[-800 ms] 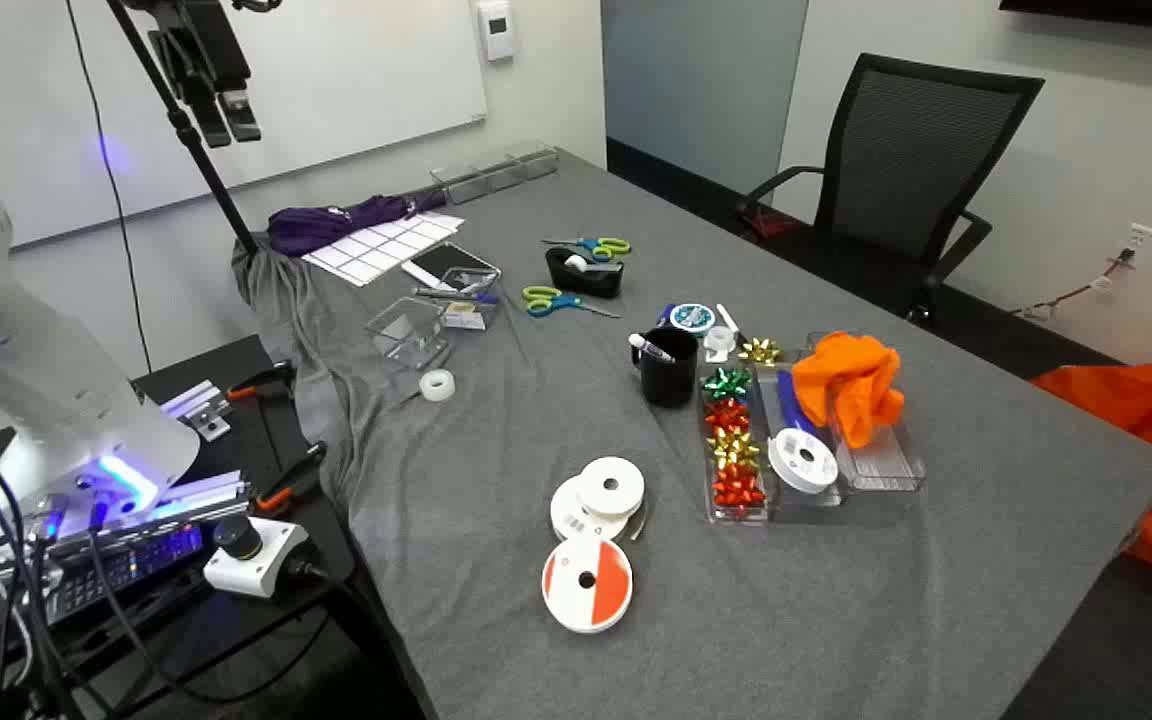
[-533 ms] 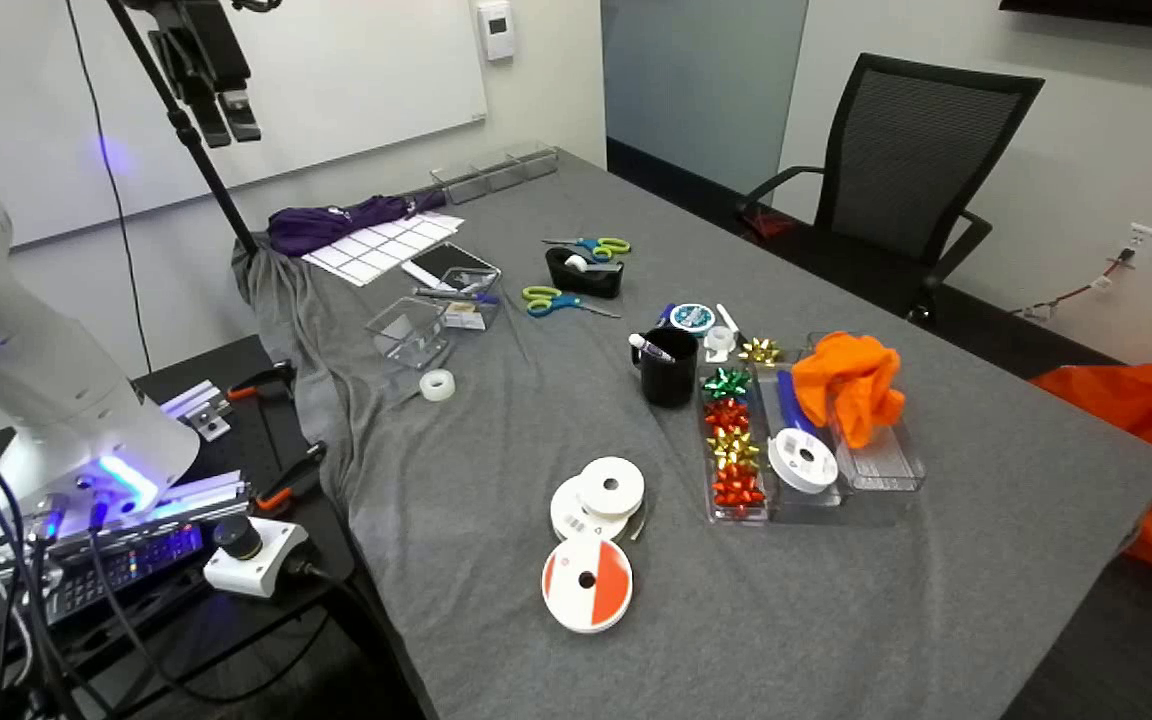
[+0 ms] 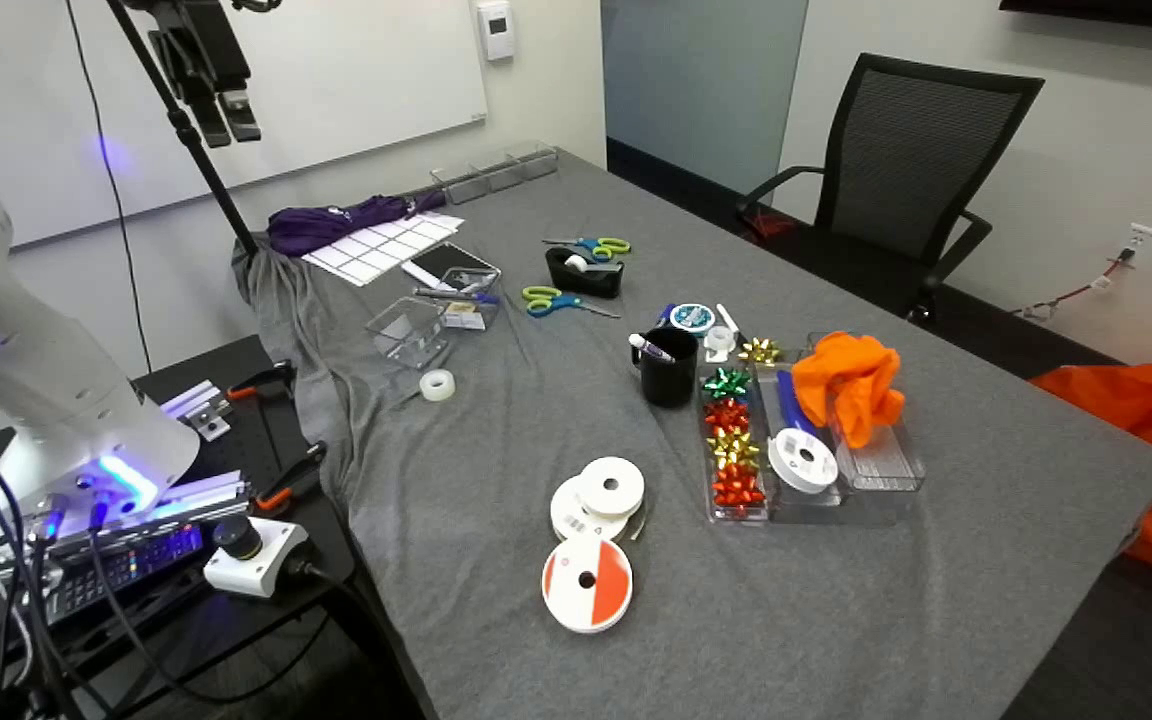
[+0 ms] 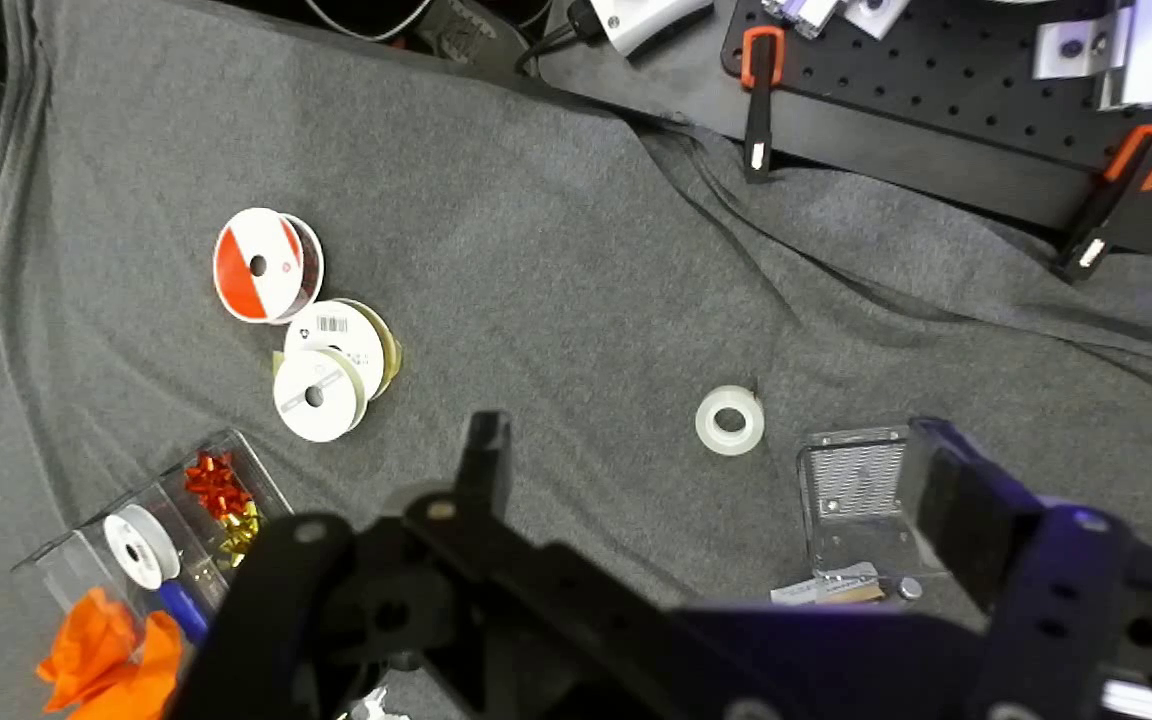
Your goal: Put the sellotape in the clear container at the front of the table.
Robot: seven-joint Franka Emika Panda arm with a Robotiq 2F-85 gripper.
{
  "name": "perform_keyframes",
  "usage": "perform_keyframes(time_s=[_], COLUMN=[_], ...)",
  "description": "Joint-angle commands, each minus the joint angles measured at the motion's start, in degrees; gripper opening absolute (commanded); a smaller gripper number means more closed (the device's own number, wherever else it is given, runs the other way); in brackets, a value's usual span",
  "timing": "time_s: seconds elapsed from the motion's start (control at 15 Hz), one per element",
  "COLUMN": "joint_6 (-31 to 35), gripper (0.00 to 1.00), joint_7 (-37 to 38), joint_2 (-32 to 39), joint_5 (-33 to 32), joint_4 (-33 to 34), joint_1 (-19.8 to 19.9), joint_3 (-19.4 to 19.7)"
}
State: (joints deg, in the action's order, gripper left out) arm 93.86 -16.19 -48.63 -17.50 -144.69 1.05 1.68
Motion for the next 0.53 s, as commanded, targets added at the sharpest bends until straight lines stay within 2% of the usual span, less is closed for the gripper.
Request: perform_keyframes(time_s=[0.0,0.13,0.47], joint_6=[-0.4,0.3,3.7], gripper=[1.00,1.00,1.00], joint_7=[0.8,1.7,10.7], joint_2=[0.0,0.8,4.4], joint_5=[-0.7,-0.9,1.9], joint_4=[0.2,0.0,-1.0], joint_1=[-1.4,-1.1,0.7], joint_3=[0.9,0.8,2.2])
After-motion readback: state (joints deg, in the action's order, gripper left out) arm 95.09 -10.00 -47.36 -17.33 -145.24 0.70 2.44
